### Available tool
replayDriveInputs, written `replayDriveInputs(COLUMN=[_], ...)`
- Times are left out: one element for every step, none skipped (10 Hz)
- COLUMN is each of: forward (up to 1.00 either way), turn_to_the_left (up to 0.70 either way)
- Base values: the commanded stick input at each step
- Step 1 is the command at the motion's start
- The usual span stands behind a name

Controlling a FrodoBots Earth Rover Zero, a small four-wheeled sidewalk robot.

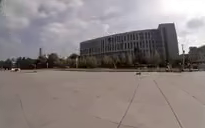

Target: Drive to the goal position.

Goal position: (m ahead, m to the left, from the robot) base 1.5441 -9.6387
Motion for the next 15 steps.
replayDriveInputs(forward=[0.00, 0.00, 0.00, 0.00, 0.00, 0.00, 0.00, 0.00, 0.00, 0.00, 0.00, 0.00, 0.00, 0.00, 0.00], turn_to_the_left=[-0.70, -0.70, -0.70, -0.48, -0.09, 0.00, -0.18, -0.53, -0.70, -0.70, -0.70, -0.70, -0.70, -0.70, -0.70])
